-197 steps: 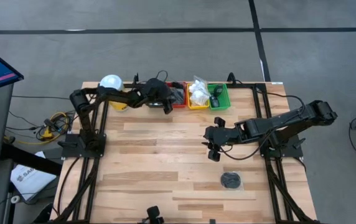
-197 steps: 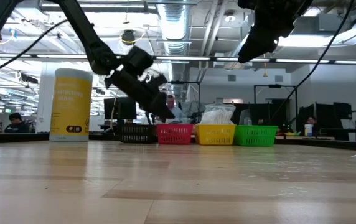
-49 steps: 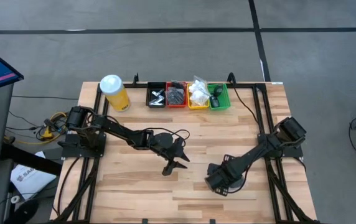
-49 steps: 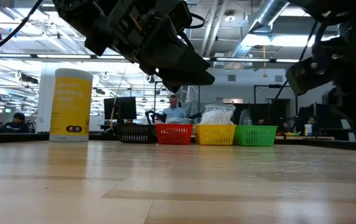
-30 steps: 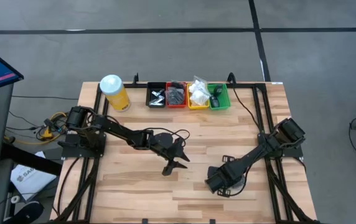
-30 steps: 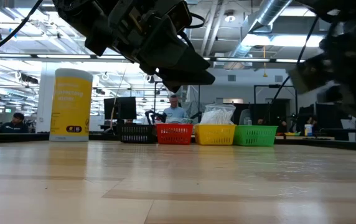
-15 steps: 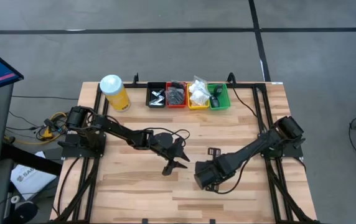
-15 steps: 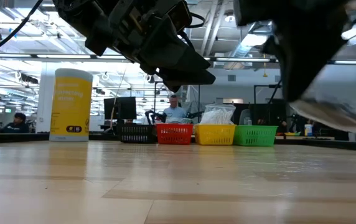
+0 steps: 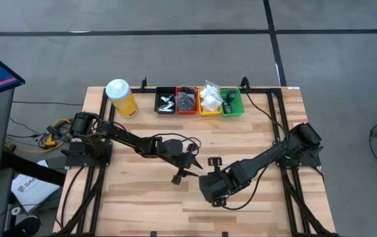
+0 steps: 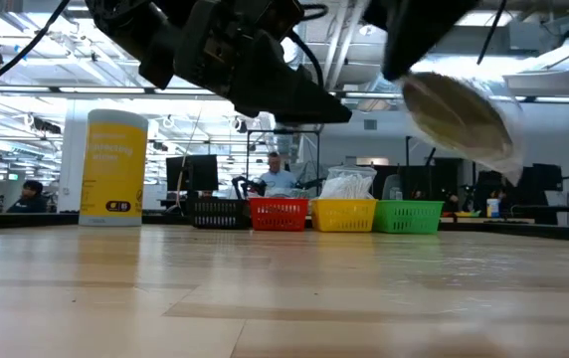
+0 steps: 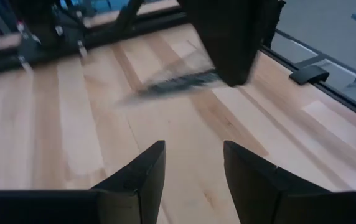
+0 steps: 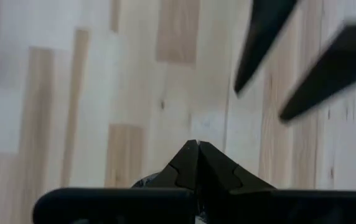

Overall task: Pick & Place Travel size toiletries
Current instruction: Put the hairbrush into the red bin

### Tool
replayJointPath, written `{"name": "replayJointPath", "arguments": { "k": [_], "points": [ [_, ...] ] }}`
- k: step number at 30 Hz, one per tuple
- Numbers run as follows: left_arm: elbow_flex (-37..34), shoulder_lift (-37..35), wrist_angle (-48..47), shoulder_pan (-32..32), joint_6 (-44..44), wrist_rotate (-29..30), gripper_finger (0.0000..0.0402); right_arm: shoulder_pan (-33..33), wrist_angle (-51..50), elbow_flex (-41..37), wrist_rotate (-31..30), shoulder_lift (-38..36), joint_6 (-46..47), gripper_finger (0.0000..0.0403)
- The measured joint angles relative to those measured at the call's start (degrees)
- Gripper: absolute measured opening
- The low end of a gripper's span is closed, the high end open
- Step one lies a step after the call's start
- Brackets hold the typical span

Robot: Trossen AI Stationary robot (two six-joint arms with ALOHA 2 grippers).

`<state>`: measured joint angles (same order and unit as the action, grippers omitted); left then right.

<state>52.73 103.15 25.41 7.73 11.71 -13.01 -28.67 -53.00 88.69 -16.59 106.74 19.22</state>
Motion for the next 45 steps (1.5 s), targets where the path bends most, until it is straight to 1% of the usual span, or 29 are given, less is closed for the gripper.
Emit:
{"name": "replayJointPath", "arguments": {
  "k": [5, 12, 18, 24, 32, 39, 45],
  "points": [
    [0.0, 0.0, 2.91, 0.0, 5.05, 1.13, 0.0154, 0.33, 2.94, 1.33, 1.48, 0.0, -3.41, 0.0],
    [0.0, 0.0, 5.21, 0.01, 13.05, 1.49, 0.0154, 0.33, 5.86, 2.36, 2.07, -0.03, -6.9, 0.0],
    [0.0, 0.0, 5.83, 0.23, 18.36, -0.21, 0.0154, 1.2, 7.96, 2.36, 3.07, -0.04, -7.8, 0.0],
    [0.0, 0.0, 5.85, 0.98, 19.58, -3.5, 0.0154, 2.4, 10.29, 2.36, 3.37, -0.04, -10.04, 0.0],
    [0.0, 0.0, 6.07, 1.63, 19.58, -3.74, 0.0154, 3.69, 13.93, 2.38, 6.64, -0.04, -12.2, 0.0],
    [0.0, 0.0, 6.18, 1.62, 19.49, -5.46, 0.0154, 3.67, 12.88, 4.08, 7.77, -0.17, -13.87, 0.0],
    [0.0, 0.0, 6.32, 1.62, 19.11, -7.2, 0.0132, 3.48, 12.53, 4.08, 7.95, -0.17, -14.38, 0.0]
  ]
}}
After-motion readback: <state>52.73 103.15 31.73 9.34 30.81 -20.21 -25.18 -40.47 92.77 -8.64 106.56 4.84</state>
